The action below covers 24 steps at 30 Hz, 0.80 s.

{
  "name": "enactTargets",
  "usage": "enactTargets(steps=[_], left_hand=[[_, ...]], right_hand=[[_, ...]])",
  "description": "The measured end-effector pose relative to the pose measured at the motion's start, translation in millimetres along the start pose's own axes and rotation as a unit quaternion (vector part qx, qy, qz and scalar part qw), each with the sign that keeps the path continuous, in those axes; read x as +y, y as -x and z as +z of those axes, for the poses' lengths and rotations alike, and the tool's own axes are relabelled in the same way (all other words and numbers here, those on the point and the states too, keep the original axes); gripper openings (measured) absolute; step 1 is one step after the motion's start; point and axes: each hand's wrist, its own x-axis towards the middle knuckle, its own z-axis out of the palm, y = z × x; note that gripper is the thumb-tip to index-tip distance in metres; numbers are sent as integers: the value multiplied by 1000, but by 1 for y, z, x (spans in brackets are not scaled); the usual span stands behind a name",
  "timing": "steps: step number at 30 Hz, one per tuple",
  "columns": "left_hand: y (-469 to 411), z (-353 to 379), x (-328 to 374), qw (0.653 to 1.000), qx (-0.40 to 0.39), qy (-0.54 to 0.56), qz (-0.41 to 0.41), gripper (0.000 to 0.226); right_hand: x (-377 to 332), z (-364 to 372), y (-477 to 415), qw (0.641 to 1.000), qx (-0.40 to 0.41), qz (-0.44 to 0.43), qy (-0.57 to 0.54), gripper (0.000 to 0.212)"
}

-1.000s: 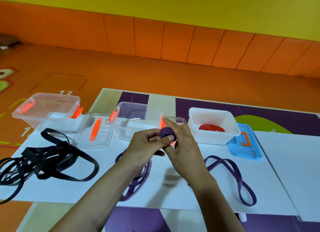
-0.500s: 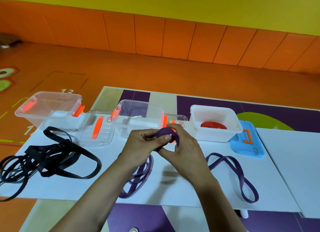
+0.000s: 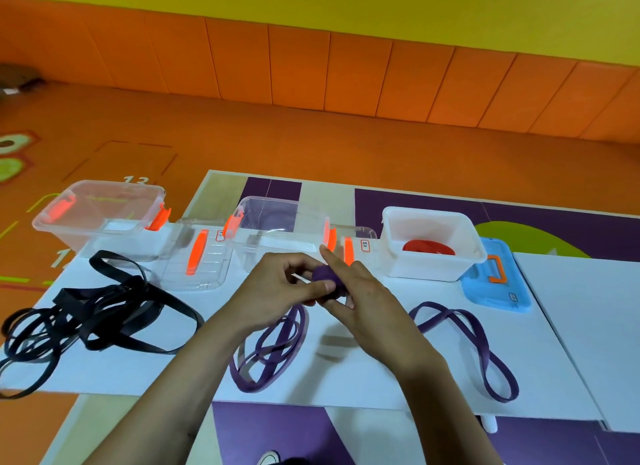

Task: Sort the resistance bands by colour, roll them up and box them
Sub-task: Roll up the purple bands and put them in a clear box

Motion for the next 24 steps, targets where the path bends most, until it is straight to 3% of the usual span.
enactTargets(steps=[4, 8, 13, 15, 20, 24], left_hand=[[2, 8, 1, 995, 34, 94, 28, 19], [3, 23, 4, 977, 71, 203, 17, 23], [1, 35, 1, 959, 53, 278, -8, 32], [1, 31, 2, 969, 35, 242, -11, 25], [3, 8, 5, 1000, -3, -9, 29, 20], [3, -1, 7, 996, -38, -64, 56, 20]], right_hand=[[5, -5, -4, 994, 67, -5, -85, 70], [4, -8, -5, 979, 108, -1, -175, 50], [-1, 9, -4, 972, 167, 13, -163, 53], [4, 6, -3, 979, 134, 7, -156, 61], [9, -8, 3, 996, 45, -41, -62, 74], [7, -6, 0, 997, 30, -51, -53, 81]])
